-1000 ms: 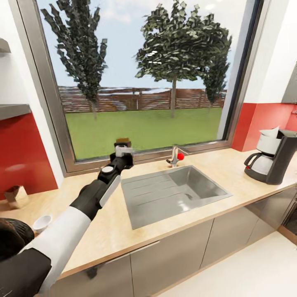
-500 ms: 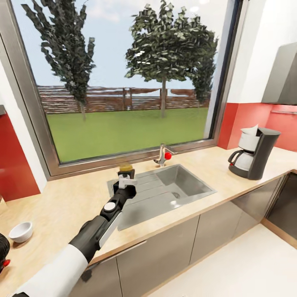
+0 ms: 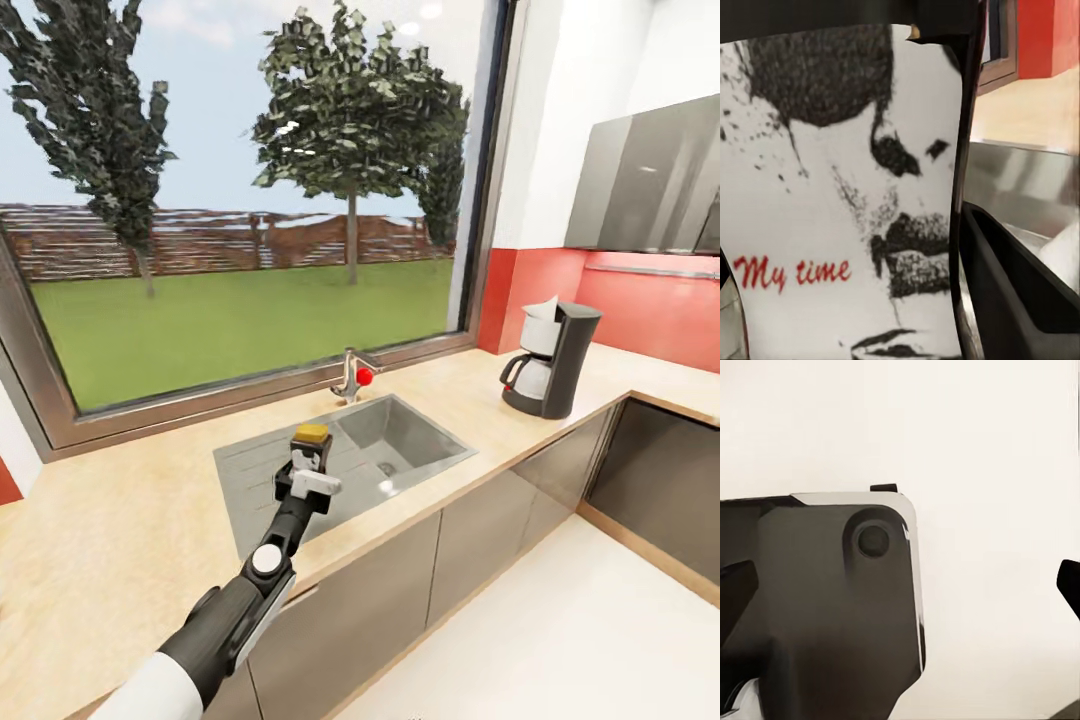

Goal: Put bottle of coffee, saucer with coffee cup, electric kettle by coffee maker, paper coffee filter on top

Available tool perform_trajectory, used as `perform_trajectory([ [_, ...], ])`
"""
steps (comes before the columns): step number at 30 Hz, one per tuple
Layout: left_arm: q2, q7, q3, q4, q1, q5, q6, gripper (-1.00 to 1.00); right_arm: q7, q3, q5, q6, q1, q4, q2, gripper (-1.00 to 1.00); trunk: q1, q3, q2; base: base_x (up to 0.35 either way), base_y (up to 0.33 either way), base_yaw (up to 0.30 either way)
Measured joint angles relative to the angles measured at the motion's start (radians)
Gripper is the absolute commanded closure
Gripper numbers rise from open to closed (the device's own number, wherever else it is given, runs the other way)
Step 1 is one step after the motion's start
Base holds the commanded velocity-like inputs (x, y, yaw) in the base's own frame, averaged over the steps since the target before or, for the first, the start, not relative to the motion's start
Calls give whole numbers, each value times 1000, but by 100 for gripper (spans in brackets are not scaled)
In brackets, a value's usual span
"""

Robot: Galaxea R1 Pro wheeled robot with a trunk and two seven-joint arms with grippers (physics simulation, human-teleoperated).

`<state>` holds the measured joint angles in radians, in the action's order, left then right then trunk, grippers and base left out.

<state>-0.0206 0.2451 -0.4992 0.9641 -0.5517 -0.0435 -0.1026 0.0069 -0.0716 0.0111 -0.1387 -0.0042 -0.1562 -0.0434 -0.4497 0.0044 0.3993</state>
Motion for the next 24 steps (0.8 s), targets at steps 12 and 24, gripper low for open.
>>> perform_trajectory([
  [12, -8, 1, -1, 1, 0, 2, -2, 100, 0, 0, 0, 0, 0, 0, 0, -100, 0, 0, 0, 23, -48, -291],
  [24, -9, 3, -15, 1, 0, 2, -8, 100, 0, 1, 0, 0, 0, -1, 2, -100, 0, 0, 0, 117, -242, -287],
])
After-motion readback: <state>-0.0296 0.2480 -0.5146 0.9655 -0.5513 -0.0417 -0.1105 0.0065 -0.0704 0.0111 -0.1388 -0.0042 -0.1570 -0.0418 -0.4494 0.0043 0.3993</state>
